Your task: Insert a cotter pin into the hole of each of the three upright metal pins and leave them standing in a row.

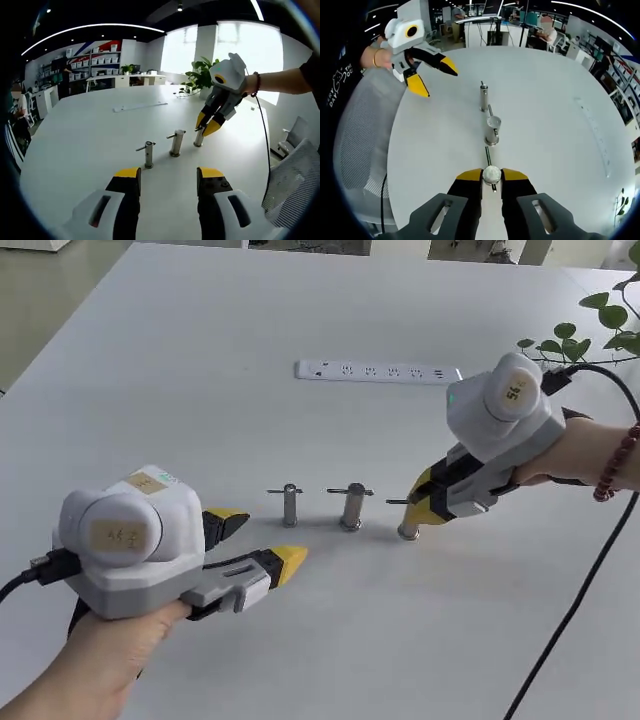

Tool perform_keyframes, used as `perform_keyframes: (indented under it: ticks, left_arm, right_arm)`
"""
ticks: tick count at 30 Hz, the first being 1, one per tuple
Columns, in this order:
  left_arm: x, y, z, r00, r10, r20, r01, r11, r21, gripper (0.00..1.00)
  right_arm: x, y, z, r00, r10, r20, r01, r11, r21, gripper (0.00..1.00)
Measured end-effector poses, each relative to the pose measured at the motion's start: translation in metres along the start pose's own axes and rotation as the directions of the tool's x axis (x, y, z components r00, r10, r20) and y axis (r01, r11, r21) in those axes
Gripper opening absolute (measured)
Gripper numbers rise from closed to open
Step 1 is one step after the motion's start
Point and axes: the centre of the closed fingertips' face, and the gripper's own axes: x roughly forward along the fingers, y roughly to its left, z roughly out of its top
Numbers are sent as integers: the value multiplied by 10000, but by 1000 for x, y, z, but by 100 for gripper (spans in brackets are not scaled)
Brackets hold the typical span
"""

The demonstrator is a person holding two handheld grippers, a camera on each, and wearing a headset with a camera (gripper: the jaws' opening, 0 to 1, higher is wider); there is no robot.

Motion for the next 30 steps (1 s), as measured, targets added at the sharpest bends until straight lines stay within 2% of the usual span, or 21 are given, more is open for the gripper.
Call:
perform_keyframes:
  ticks: [8,13,23,30]
  left_arm:
    - [-6,1,-3,9999,-5,-166,8,9999,164,43]
    - [-11,6,-3,9998,98,-191,-94,9998,175,43]
    - [-14,9,-1,9998,155,-154,-153,9998,103,43]
    - [-12,5,-2,9997,-12,-261,15,9999,117,43]
  right_arm:
    - [2,-9,-4,9999,-50,-122,49,9999,-102,8]
    - [3,-13,-5,9999,21,-137,-24,9998,-221,8]
    - [5,-16,-5,9999,109,121,-109,9999,58,8]
    - [5,-18,-6,9996,208,197,-213,9995,234,9]
